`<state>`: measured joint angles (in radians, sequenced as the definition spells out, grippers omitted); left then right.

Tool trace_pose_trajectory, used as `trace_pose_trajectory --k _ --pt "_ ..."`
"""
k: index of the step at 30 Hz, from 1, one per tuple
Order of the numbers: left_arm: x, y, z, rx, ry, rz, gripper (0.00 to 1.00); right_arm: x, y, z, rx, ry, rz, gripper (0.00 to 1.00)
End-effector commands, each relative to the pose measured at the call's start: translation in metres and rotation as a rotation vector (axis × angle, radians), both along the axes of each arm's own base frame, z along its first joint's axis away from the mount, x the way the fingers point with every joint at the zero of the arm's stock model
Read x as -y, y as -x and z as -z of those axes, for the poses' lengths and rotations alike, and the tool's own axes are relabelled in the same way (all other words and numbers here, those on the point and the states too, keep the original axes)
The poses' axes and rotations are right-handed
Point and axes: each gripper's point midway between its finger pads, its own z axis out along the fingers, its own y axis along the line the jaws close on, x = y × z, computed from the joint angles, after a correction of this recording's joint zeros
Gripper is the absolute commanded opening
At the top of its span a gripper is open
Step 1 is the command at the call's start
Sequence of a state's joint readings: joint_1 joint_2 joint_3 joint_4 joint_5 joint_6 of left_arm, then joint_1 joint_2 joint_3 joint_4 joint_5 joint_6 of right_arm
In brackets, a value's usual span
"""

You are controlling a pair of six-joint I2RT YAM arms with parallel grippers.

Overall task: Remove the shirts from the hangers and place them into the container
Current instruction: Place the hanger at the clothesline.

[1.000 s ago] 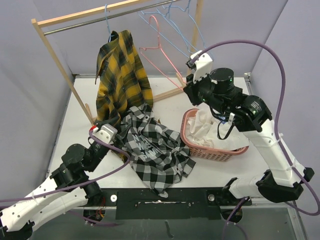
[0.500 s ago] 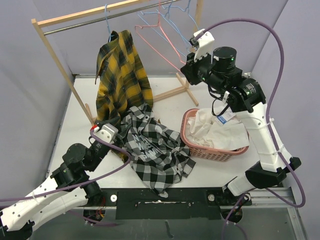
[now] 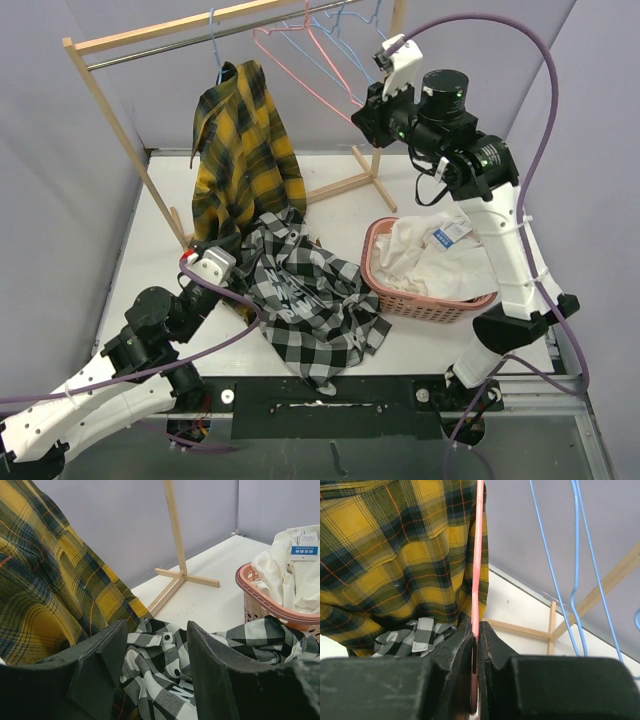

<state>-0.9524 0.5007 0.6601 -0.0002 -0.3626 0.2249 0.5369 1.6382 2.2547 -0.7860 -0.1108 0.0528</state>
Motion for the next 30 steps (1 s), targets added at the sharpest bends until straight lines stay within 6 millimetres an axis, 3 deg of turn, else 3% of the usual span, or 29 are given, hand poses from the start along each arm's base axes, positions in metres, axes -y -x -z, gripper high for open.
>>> trace_pose_trajectory --k 1,6,10,12,16,19,22,27,30 --pt "-0.002 -0.002 -0.010 0.017 0.037 -0.013 0.49 -0.007 -0.005 -0.028 0.081 -0.048 -0.033 0.00" --pt "-0.001 -0.002 -0.009 0.015 0.034 -0.014 0.49 -0.015 -0.018 -0.023 0.073 -0.049 -0.038 0.00" --pt "-0.001 -0.003 -0.008 0.012 0.032 -0.016 0.49 -0.012 -0.034 -0.005 0.043 -0.017 0.022 0.01" --pt "-0.001 -0.003 -0.008 0.013 0.032 -0.017 0.49 -0.008 -0.038 0.005 0.029 0.002 0.054 0.12" --pt "-0.001 -0.004 -0.007 0.012 0.031 -0.017 0.49 0.003 -0.033 0.025 0.009 0.014 0.093 0.50" --pt "-0.001 -0.004 -0.008 0.012 0.034 -0.017 0.50 0.016 -0.011 0.033 -0.009 -0.004 0.106 0.58" --pt "-0.001 -0.004 -0.007 0.010 0.034 -0.017 0.51 0.023 0.016 0.056 -0.064 -0.014 0.093 0.60" --pt "0.001 -0.004 -0.006 0.005 0.033 -0.014 0.51 0.004 0.068 0.116 -0.124 0.092 -0.017 0.68" --pt "0.001 -0.004 -0.006 0.004 0.033 -0.013 0.51 -0.014 0.093 0.170 -0.203 0.169 -0.102 0.71"
